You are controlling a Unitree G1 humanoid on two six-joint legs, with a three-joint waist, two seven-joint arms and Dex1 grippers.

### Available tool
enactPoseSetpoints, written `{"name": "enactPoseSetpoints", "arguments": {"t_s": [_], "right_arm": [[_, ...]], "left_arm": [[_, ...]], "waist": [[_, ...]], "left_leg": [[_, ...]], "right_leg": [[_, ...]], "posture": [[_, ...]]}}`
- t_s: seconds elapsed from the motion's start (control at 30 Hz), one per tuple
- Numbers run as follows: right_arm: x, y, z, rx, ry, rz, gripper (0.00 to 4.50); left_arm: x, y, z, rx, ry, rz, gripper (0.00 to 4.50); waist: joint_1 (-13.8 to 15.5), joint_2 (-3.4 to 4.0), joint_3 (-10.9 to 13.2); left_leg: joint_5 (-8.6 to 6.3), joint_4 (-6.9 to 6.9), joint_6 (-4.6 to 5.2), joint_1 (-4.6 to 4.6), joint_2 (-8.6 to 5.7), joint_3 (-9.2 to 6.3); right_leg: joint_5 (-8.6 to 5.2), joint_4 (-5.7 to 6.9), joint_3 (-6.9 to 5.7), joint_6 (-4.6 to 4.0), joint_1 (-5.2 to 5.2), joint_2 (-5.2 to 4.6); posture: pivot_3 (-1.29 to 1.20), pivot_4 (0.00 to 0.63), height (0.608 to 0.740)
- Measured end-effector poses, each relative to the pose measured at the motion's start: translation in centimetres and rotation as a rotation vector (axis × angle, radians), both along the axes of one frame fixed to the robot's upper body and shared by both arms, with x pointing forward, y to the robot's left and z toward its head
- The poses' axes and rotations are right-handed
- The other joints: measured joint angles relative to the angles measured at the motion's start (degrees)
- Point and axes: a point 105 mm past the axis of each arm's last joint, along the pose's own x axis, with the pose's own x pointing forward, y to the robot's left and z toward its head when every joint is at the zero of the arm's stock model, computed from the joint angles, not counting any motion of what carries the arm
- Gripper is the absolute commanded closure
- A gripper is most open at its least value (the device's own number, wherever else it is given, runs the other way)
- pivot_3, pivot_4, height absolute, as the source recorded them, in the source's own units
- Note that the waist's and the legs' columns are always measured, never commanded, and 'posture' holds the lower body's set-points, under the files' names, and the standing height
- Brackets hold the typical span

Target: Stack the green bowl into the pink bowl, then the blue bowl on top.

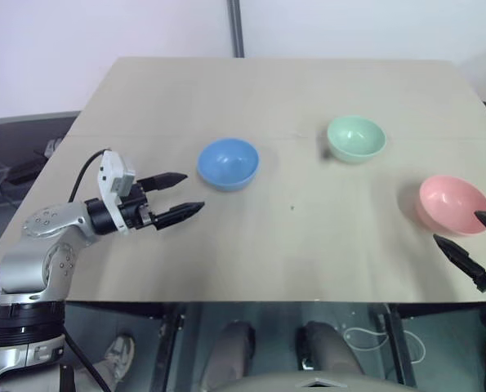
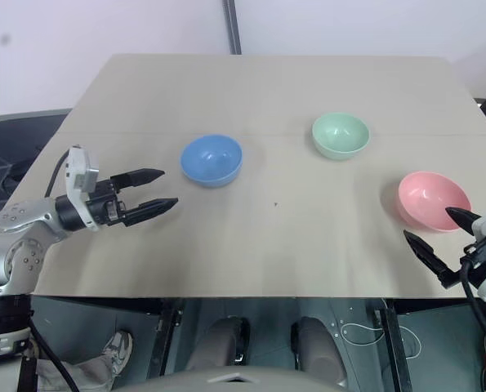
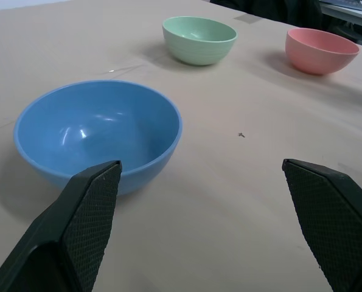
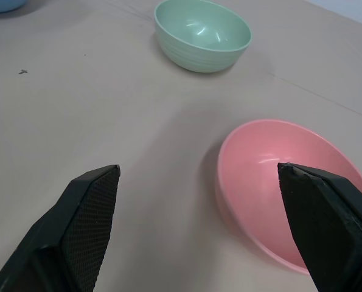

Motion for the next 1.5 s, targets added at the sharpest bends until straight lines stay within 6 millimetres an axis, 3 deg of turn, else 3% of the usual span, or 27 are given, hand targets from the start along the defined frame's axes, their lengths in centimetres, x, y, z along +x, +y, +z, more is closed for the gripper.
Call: {"name": "enactPoseSetpoints", "arguments": {"t_s": [0.33,0.57,0.67,0.83,0.97,1.13,1.17,1.4,1.43,1.47,1.5], "right_arm": [[1.1,-0.1,0.9,-0.018,-0.028,-0.017,0.00],[2.1,0.9,-0.3,-0.044,0.046,0.008,0.00],[3.6,1.2,-1.4,-0.080,0.100,0.000,0.00],[6.4,0.1,-3.1,-0.076,0.156,-0.065,0.00],[7.9,-3.0,-4.5,-0.099,0.215,-0.191,1.83],[8.2,-3.6,-5.0,-0.144,0.235,-0.186,4.15],[8.2,-3.6,-5.0,-0.148,0.236,-0.184,4.34],[8.3,-2.1,-4.8,-0.207,0.203,-0.088,4.34],[8.1,0.8,-3.7,-0.221,0.151,0.042,4.34],[7.9,1.9,-3.4,-0.222,0.133,0.091,4.34],[7.3,5.4,-2.6,-0.212,0.097,0.228,4.34]], "left_arm": [[-0.1,-1.5,-0.5,-0.046,0.026,-0.072,0.04],[-2.4,-4.2,0.0,-0.036,-0.056,-0.331,0.04],[-3.6,-5.6,0.5,-0.050,-0.084,-0.456,0.04],[-3.8,-6.5,1.3,-0.064,-0.122,-0.508,0.04],[-3.8,-6.9,1.3,-0.069,-0.123,-0.514,0.00],[-3.9,-7.0,1.1,-0.072,-0.122,-0.494,0.00],[-4.0,-7.1,1.1,-0.073,-0.121,-0.494,0.00],[-3.7,-6.8,0.8,-0.096,-0.105,-0.442,0.00],[-3.4,-6.2,0.6,-0.101,-0.106,-0.406,0.00],[-3.3,-6.1,0.6,-0.100,-0.104,-0.395,0.00],[-3.0,-5.4,0.0,-0.095,-0.098,-0.360,0.00]], "waist": [[0.0,-0.07,0.1],[-0.1,-0.11,0.1],[-0.1,-0.12,0.1],[-0.1,-0.15,0.1],[0.1,-0.11,0.2],[-0.1,-0.08,0.2],[-0.1,-0.09,0.2],[-0.1,-0.04,0.2],[-0.4,0.05,0.3],[-0.5,0.05,0.3],[-0.5,0.05,0.3]], "left_leg": [[0.00,0.00,0.00,0.02,0.01,-0.03],[0.00,0.01,0.00,0.03,-0.01,0.10],[0.00,0.04,0.00,0.06,-0.01,0.08],[0.01,0.09,0.00,0.04,-0.01,0.07],[0.00,0.08,0.02,-0.06,-0.08,0.04],[-0.04,0.04,0.07,-0.14,-0.07,0.06],[-0.04,0.04,0.07,-0.14,-0.07,0.06],[-0.04,0.09,0.07,-0.06,-0.06,0.04],[-0.04,0.07,0.07,-0.01,0.00,0.08],[-0.04,0.07,0.07,-0.02,0.03,0.04],[-0.04,0.04,0.07,0.00,0.05,0.02]], "right_leg": [[0.00,0.05,-0.03,0.00,0.00,0.03],[0.01,0.02,0.08,-0.01,0.00,0.01],[0.01,0.05,0.06,0.00,0.01,0.03],[0.01,0.07,0.05,0.00,0.01,0.06],[0.02,0.04,0.03,0.00,-0.03,0.02],[0.02,0.01,0.07,0.00,-0.13,-0.03],[0.02,0.01,0.06,0.00,-0.13,-0.03],[0.02,0.10,0.06,0.00,-0.10,0.00],[0.02,0.12,0.10,0.00,-0.10,0.06],[0.02,0.11,0.06,0.00,-0.10,0.10],[0.02,0.11,0.05,-0.01,-0.10,0.10]], "posture": [[0.00,0.150,0.740],[0.00,0.150,0.740],[0.00,0.150,0.740],[0.00,0.150,0.740],[0.00,0.150,0.740],[0.00,0.150,0.740],[0.00,0.150,0.740],[0.00,0.150,0.740],[0.00,0.150,0.740],[0.00,0.150,0.740],[0.00,0.150,0.740]]}}
